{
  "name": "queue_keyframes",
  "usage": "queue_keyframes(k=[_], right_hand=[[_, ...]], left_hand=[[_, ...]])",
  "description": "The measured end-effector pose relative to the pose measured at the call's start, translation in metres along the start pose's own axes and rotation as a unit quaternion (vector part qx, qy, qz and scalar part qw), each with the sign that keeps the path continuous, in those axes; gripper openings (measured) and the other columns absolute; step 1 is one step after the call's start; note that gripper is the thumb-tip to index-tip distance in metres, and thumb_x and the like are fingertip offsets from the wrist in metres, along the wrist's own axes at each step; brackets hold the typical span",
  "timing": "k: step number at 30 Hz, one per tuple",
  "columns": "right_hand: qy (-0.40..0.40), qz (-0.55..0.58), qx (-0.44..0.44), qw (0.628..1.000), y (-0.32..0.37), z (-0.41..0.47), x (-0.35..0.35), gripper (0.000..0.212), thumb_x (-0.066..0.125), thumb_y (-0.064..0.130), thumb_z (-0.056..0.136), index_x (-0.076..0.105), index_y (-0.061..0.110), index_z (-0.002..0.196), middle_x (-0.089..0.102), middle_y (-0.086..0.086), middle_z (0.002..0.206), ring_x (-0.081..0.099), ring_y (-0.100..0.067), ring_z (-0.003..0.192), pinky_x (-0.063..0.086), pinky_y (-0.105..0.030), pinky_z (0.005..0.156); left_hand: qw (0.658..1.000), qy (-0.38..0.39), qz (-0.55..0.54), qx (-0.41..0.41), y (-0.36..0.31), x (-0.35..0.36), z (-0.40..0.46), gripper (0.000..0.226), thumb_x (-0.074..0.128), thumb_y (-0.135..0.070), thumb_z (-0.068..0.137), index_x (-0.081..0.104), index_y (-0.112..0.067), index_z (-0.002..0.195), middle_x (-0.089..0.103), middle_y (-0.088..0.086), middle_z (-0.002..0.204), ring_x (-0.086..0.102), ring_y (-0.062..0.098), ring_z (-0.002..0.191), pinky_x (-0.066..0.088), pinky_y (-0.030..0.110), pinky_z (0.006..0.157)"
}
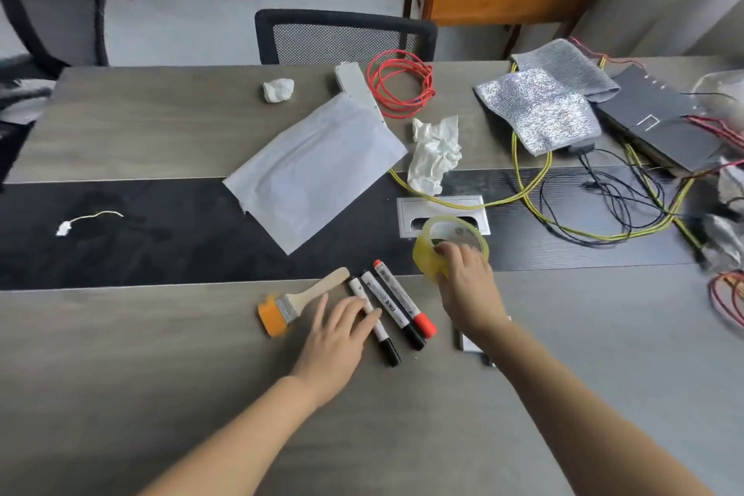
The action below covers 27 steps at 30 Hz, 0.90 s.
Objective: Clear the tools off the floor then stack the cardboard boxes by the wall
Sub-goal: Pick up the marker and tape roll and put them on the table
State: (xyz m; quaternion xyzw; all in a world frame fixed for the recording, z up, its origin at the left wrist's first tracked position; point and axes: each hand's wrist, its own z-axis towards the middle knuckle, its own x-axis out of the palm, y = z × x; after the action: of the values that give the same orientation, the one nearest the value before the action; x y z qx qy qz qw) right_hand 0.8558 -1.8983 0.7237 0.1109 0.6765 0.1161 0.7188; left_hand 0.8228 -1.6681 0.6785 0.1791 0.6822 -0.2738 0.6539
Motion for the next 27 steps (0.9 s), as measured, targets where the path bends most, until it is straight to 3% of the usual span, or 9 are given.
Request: queue_keyframes(k=[4,6,10,14,17,20,23,27], right_hand=[[-0.005,-0.073,-0.04,0.997,-0.008,-0.006,0.024,0.053,0.074,-0.006,0.051,0.054,0.009,0.098,0.055,-0.007,0.076,0.054,-0.029,0.068,0.035,-0.036,0.088],[0.011,-0.09,-0.04,0.995,-0.011,-0.01,0.026,0.05,0.076,-0.005,0.047,0.058,0.009,0.092,0.054,-0.005,0.073,0.055,-0.028,0.066,0.041,-0.039,0.091],[0.039,-0.069,-0.035,0.996,-0.011,-0.011,0.02,0.05,0.082,0.0,0.044,0.062,0.009,0.089,0.057,-0.004,0.072,0.059,-0.027,0.065,0.054,-0.042,0.082],[0.005,0.013,-0.014,1.0,-0.005,-0.019,-0.008,0.043,0.081,0.006,0.062,0.063,0.006,0.101,0.063,-0.01,0.089,0.062,-0.034,0.08,0.051,-0.043,0.081],[0.018,0.138,0.024,0.99,0.003,-0.044,-0.038,0.038,0.068,0.011,0.082,0.057,0.009,0.119,0.058,-0.007,0.112,0.058,-0.028,0.097,0.045,-0.036,0.083],[0.058,0.233,0.059,0.969,0.008,-0.083,-0.06,0.034,0.062,0.023,0.088,0.052,0.024,0.121,0.05,0.012,0.108,0.053,-0.009,0.1,0.04,-0.025,0.087],[0.086,0.298,0.071,0.948,0.015,-0.126,-0.073,0.031,0.059,0.041,0.084,0.048,0.04,0.113,0.053,0.022,0.111,0.054,0.001,0.106,0.043,-0.019,0.091],[0.096,0.367,0.104,0.919,0.03,-0.173,-0.069,0.052,0.044,0.085,0.065,0.046,0.06,0.111,0.055,0.027,0.116,0.056,0.006,0.105,0.039,-0.006,0.088]], left_hand=[[0.999,0.014,0.012,-0.032,0.0,-0.005,-0.014,0.087,0.086,-0.026,0.05,0.045,-0.019,0.126,0.061,0.006,0.113,0.044,0.021,0.113,0.038,0.056,0.102],[0.998,0.018,0.007,-0.051,0.003,-0.003,-0.019,0.088,0.087,-0.027,0.049,0.044,-0.02,0.126,0.064,0.004,0.109,0.044,0.019,0.109,0.033,0.055,0.103],[0.997,0.028,0.014,-0.064,0.004,0.002,-0.023,0.085,0.087,-0.031,0.048,0.045,-0.022,0.122,0.065,-0.002,0.101,0.053,0.014,0.099,0.027,0.049,0.1],[0.997,0.032,0.005,-0.073,0.006,-0.008,-0.018,0.085,0.086,-0.036,0.049,0.043,-0.025,0.121,0.065,-0.008,0.097,0.064,0.012,0.091,0.034,0.047,0.1],[0.99,0.037,-0.084,-0.107,0.005,-0.031,-0.016,0.069,0.076,-0.03,0.073,0.041,-0.025,0.132,0.062,-0.006,0.107,0.062,0.016,0.098,0.044,0.042,0.1],[0.932,0.035,-0.295,-0.206,0.0,-0.069,-0.026,0.046,0.06,-0.027,0.09,0.044,-0.027,0.133,0.057,-0.009,0.112,0.056,0.005,0.1,0.042,0.024,0.096],[0.895,-0.008,-0.376,-0.241,-0.006,-0.104,-0.058,0.033,0.063,-0.022,0.088,0.051,-0.035,0.116,0.062,-0.015,0.1,0.057,-0.004,0.094,0.037,0.003,0.081],[0.842,-0.057,-0.455,-0.282,-0.018,-0.128,-0.125,0.032,0.061,-0.048,0.074,0.059,-0.046,0.106,0.063,-0.021,0.101,0.062,0.002,0.095,0.044,0.011,0.087]])
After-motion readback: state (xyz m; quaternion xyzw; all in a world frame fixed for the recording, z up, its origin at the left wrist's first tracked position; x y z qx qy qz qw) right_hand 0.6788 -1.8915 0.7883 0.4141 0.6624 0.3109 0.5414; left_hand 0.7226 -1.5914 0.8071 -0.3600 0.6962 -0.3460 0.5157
